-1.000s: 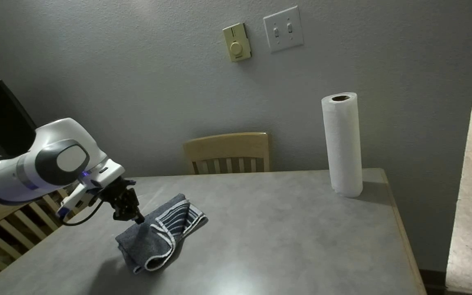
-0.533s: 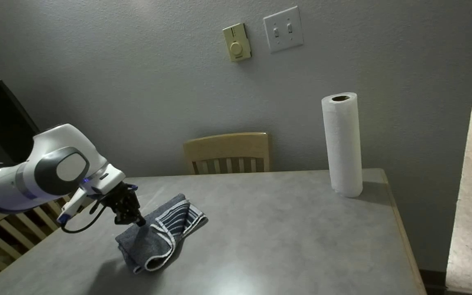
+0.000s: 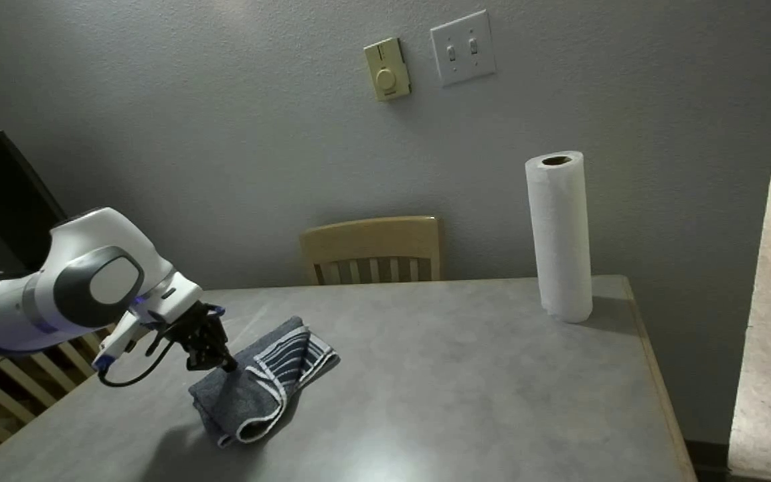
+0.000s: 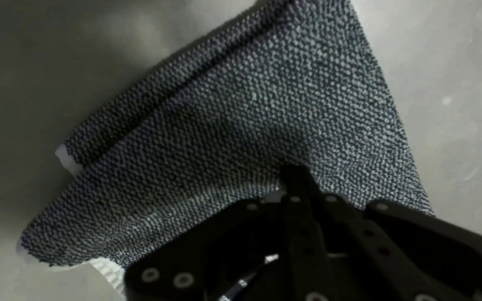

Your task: Fold the gray towel

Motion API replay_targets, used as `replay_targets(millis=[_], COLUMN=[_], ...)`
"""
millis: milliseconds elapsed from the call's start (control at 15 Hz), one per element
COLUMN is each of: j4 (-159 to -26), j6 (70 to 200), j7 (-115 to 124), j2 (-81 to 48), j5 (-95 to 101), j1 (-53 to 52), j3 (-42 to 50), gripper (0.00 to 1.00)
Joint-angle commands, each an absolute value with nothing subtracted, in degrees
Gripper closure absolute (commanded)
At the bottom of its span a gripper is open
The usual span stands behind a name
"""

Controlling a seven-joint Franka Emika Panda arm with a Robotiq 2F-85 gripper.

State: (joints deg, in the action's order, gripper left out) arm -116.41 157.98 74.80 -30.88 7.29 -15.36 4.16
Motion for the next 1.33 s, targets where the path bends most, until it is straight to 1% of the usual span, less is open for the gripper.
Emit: replay_targets(millis=[0, 467, 1267], j4=[-117.1, -117.2, -117.9], j6=[159.4, 159.9, 162.3], j7=[73.6, 71.9, 65.2], j2=[-31.4, -31.7, -33.3], j5=[7.2, 7.1, 3.6], j1=[-16.5, -15.9, -13.7], j3=[5.9, 7.0, 5.4], gripper=[1.00, 1.00, 1.00])
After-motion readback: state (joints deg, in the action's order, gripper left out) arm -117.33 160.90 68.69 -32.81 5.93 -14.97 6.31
